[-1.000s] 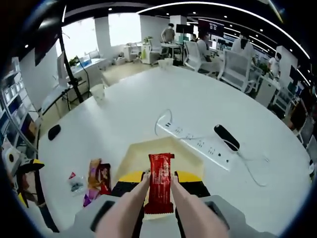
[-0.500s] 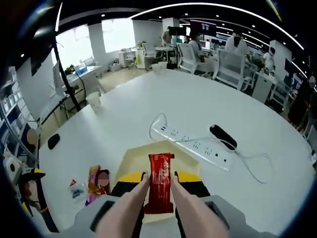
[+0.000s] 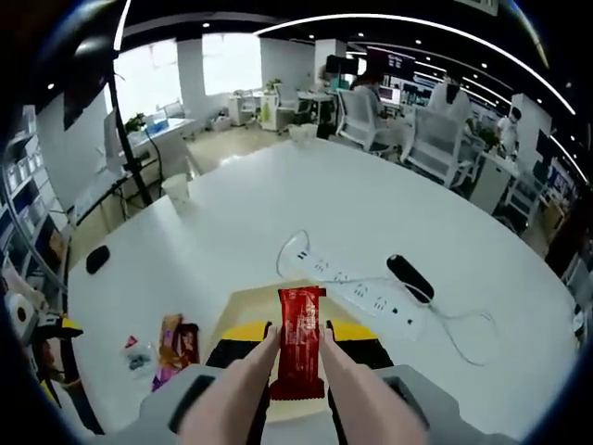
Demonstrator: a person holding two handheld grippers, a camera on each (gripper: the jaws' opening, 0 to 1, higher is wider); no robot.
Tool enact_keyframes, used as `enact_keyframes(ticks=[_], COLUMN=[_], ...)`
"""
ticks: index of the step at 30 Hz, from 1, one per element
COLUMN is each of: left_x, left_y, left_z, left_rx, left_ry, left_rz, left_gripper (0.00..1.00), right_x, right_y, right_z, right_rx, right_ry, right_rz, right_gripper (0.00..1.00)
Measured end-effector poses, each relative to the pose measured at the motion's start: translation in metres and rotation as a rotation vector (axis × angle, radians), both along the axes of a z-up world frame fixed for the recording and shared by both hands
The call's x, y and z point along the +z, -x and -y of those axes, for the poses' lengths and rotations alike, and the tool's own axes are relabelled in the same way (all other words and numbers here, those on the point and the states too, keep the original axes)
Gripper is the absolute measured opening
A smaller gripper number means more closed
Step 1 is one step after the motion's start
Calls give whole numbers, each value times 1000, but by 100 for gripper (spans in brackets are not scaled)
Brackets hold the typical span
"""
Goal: Place the target food into the container with the food tongs after gripping and lifting it, then release it inside without dropping or visibly crushing the food.
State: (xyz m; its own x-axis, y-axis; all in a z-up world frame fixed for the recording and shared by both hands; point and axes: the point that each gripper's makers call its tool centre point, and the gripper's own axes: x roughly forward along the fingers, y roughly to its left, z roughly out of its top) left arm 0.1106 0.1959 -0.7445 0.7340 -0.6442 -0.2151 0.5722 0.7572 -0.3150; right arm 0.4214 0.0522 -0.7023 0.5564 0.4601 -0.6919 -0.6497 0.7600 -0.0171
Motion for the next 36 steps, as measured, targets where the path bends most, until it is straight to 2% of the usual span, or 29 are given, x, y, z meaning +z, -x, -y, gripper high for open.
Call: enact_keyframes(ticks=[6, 9, 15, 19, 27, 30, 32, 36], left_x=[4, 3, 7, 3, 5, 2, -3, -4], left_y=[-4, -4, -4, -2, -3, -2, 1, 0], left_z=[-3, 3, 9, 12, 2, 0, 1, -1], left_rx=[32, 18, 11, 3, 41, 51, 34, 35], left_ry=[29, 18, 13, 6, 7, 16, -6, -20], left_rz=[5, -9, -1, -17, 8, 0, -14, -19], left_gripper=[99, 99, 99, 99, 99, 99, 99, 99], right_x=[-7, -6, -29, -36, -48, -50, -52, -64], right_y=[-7, -7, -7, 0, -1, -10, -11, -16], right_z=[5, 4, 8, 8, 16, 18, 18, 20], right_rx=[-1, -1, 3, 9, 15, 2, 5, -1], right_ry=[30, 6, 33, 31, 80, 74, 77, 78], right_rz=[-17, -21, -45, -57, -66, -62, -51, -60], right_gripper=[22, 22, 22, 22, 22, 22, 22, 22])
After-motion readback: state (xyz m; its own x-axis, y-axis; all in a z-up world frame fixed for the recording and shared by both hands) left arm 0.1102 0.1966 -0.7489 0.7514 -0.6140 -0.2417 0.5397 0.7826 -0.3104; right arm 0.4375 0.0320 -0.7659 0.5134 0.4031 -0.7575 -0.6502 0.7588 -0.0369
